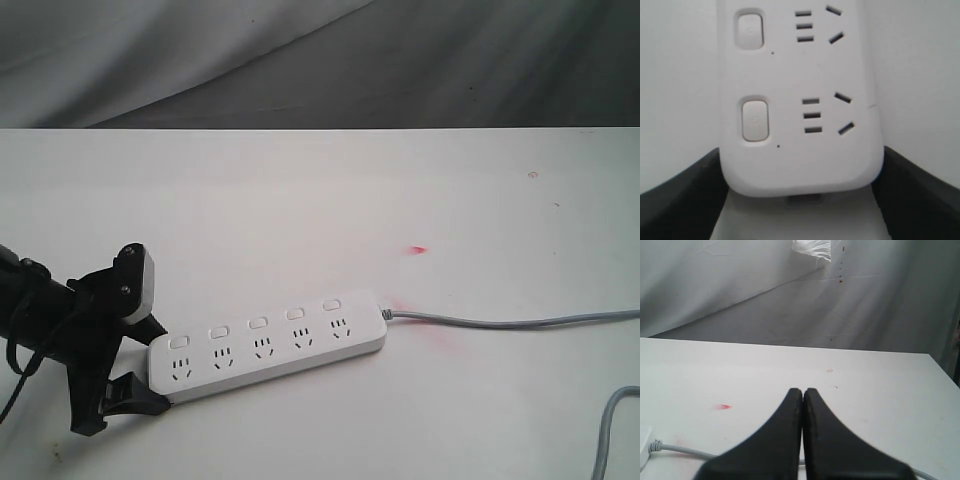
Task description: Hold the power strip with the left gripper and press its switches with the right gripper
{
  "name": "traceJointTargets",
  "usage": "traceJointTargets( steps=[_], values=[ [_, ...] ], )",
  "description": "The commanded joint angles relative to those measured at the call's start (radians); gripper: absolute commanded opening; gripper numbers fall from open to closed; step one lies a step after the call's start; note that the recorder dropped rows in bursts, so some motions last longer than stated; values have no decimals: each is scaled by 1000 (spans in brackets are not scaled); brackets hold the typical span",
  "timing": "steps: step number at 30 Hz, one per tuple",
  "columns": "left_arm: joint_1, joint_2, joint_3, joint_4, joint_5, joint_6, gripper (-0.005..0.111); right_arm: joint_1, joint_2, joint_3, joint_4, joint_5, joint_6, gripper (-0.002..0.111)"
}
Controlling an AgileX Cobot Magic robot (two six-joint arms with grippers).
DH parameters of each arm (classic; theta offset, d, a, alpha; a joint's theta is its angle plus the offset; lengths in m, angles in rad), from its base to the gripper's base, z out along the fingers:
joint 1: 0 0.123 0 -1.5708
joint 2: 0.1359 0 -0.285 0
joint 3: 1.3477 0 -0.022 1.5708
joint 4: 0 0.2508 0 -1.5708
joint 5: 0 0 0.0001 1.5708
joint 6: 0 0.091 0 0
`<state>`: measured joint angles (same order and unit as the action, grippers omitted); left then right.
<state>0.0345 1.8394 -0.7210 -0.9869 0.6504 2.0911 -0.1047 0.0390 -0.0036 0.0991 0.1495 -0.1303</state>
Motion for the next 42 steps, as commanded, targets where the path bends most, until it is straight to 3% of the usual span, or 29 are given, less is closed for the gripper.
traceJointTargets(
  steps=[1, 10, 13, 17, 19, 23, 28, 34, 36, 39, 42],
  values=[
    [-3, -1, -5, -6, 4, 1, 53, -6, -5, 4, -10, -11, 4, 0],
    [-3, 0, -5, -16, -8, 1, 53, -6, -5, 4, -10, -11, 4, 0],
    [-3, 0, -5, -30, -87, 1, 54, -6, -5, 4, -10, -11, 4, 0],
    [-3, 0, -5, -278, -266, -8, 66, -6, -5, 4, -10, -11, 4, 0],
    [-3, 0, -5, -365, -263, -8, 72, -6, -5, 4, -10, -11, 4, 0],
    [-3, 0, -5, -341, -247, 3, 75, -6, -5, 4, -10, -11, 4, 0],
    [-3, 0, -5, 61, -7, 3, 75, -6, -5, 4, -10, -11, 4, 0],
    [-3, 0, -5, 18, -77, 3, 75, -6, -5, 4, -10, -11, 4, 0],
    [-3, -5, -5, -62, -91, 3, 77, -6, -5, 4, -10, -11, 4, 0],
    [-3, -59, -5, -122, -105, 3, 94, -6, -5, 4, -10, -11, 4, 0],
    [-3, -166, -5, -133, -112, -37, 104, -6, -5, 4, -10, -11, 4, 0]
  ],
)
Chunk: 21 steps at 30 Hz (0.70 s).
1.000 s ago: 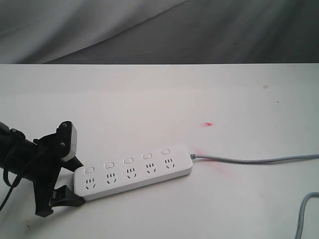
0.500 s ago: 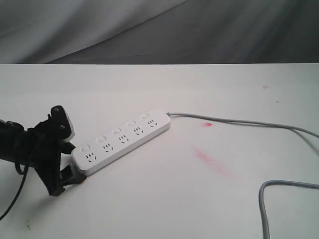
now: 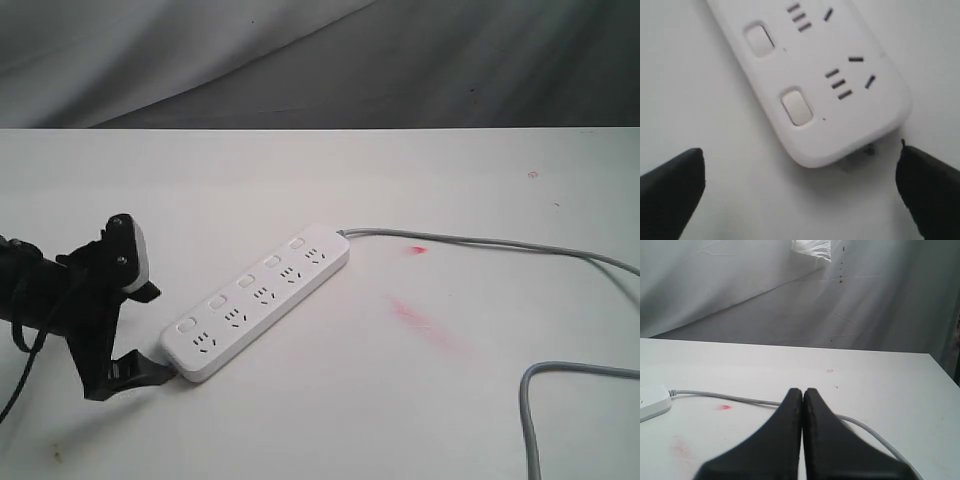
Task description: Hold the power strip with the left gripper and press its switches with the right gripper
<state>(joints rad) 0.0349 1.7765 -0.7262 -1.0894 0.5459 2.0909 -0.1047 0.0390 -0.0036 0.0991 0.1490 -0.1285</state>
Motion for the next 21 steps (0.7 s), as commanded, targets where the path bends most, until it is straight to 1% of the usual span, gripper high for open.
traceJointTargets(
  steps=[1, 2, 4, 5, 7, 12, 15, 17, 18, 21],
  values=[
    [-4, -177, 0, -31, 4, -81, 104, -6, -5, 4, -10, -10, 2, 0],
    [-4, -219, 0, -33, 4, -116, 104, -6, -5, 4, -10, -10, 2, 0],
    [-4, -362, 0, -79, 7, -199, 104, -6, -5, 4, -10, -10, 2, 0],
    [-4, -448, 0, -79, 17, -228, 104, -6, -5, 4, -10, -10, 2, 0],
    [-4, -561, 0, -79, 20, -273, 104, -6, -5, 4, -10, -10, 2, 0],
    [-4, -831, 0, -77, -16, -412, 103, -6, -5, 4, -10, -10, 2, 0],
    [-4, -972, 0, -75, -27, -497, 100, -6, -5, 4, -10, -10, 2, 0],
    [-4, -1049, 0, -75, -27, -549, 93, -6, -5, 4, -10, -10, 2, 0],
    [-4, -1092, 0, -75, -27, -572, 86, -6, -5, 4, -10, -10, 2, 0],
    [-4, -1205, 0, -75, -19, -659, 57, -6, -5, 4, -10, -10, 2, 0]
  ],
)
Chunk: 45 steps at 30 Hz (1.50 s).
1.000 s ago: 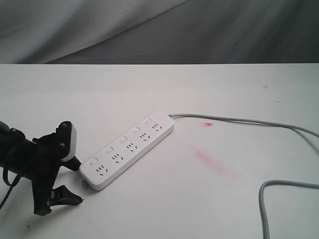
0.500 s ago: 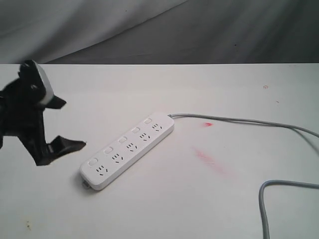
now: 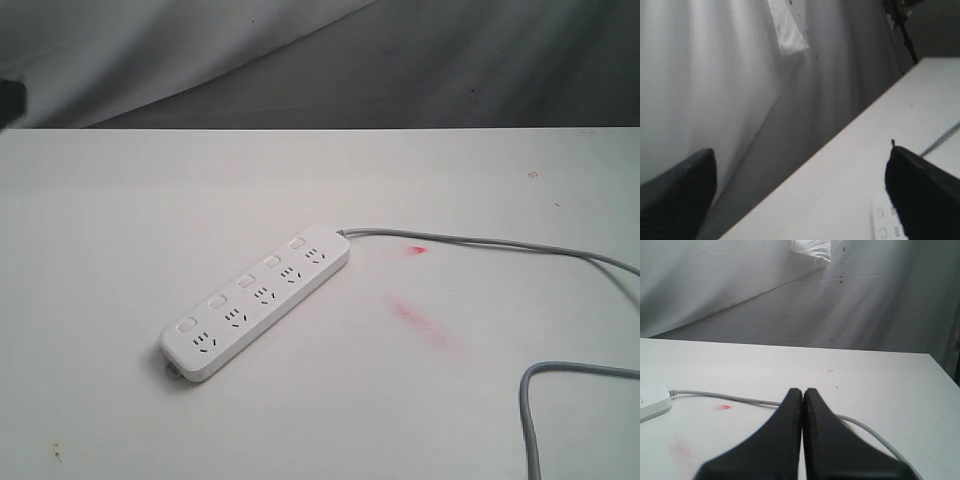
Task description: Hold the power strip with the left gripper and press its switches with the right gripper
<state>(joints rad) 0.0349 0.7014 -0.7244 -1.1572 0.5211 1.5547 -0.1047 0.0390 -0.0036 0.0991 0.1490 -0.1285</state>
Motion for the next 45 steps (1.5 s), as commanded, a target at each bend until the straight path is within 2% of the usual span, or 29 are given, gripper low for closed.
traceJointTargets(
  steps=[1, 4, 6, 7, 9, 16, 21, 26, 31, 34, 42, 45],
  values=[
    [-4, -163, -2, -7, 13, -153, 47, -6, -5, 4, -10, -10, 2, 0],
    [-4, -249, -2, -7, 43, -169, 19, -6, -5, 4, -10, -10, 2, 0],
    [-4, -296, -2, -7, 74, -169, 4, -6, -5, 4, -10, -10, 3, 0],
    [-4, -320, -2, -7, 94, -167, 0, -6, -5, 4, -10, -10, 3, 0],
    [-4, -362, -2, -7, 131, -167, 1, -6, -5, 4, -10, -10, 3, 0],
    [-4, -459, -2, 63, 126, -167, 1, -6, -5, 4, -10, -10, 3, 0],
    [-4, -480, 0, 235, 18, -175, 1, -6, -5, 4, -10, -10, 3, 0],
    [-4, -469, 34, 402, -78, -397, 1, -6, -5, 4, -10, -10, 3, 0],
    [-4, -464, 161, 414, -195, -608, 1, -6, -5, 4, -10, -10, 3, 0],
    [-4, -466, 259, 414, -256, -668, 1, -6, -5, 4, -10, -10, 3, 0],
    [-4, -468, 456, 442, -276, -749, 1, -6, -5, 4, -10, -10, 3, 0],
    [-4, -468, 498, 406, -308, -749, 1, -6, -5, 4, -10, -10, 3, 0]
  ],
)
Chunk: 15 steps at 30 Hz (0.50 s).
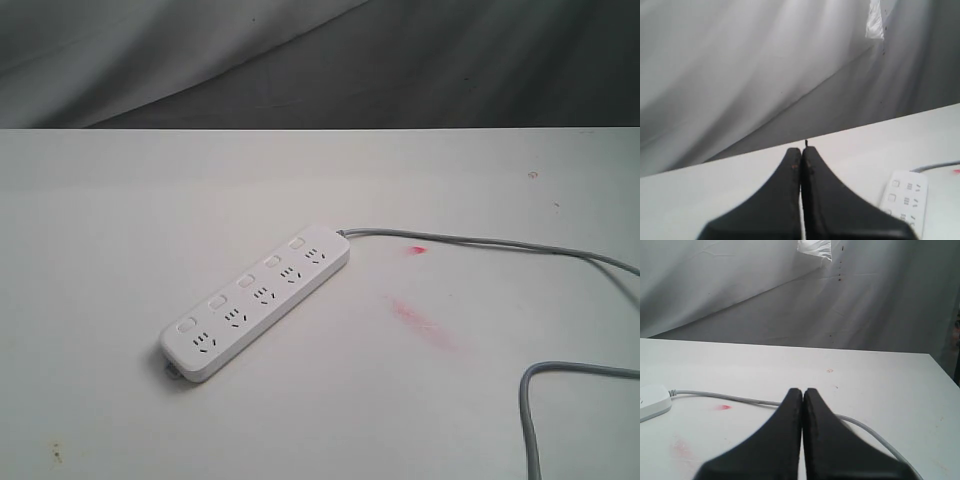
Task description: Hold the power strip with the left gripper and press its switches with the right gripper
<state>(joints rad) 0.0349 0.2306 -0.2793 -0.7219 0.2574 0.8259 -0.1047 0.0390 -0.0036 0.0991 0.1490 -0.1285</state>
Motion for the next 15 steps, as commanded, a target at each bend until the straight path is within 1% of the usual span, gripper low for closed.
traceJointTargets(
  steps=[1, 4, 6, 11, 13, 15],
  values=[
    [-4, 3, 57, -31, -52, -20, 1, -6, -5, 4, -10, -10, 3, 0],
    [-4, 3, 72, -10, -84, -20, 1, -6, -5, 4, -10, -10, 3, 0],
    [-4, 3, 91, 50, -106, -56, 1, -6, -5, 4, -10, -10, 3, 0],
    [-4, -18, 149, 336, -106, -372, 1, -6, -5, 4, -10, -10, 3, 0],
    [-4, -45, 173, 414, -91, -445, 1, -6, -5, 4, -10, -10, 3, 0],
    [-4, -78, 204, 453, -91, -479, 1, -6, -5, 4, -10, -10, 3, 0]
  ],
)
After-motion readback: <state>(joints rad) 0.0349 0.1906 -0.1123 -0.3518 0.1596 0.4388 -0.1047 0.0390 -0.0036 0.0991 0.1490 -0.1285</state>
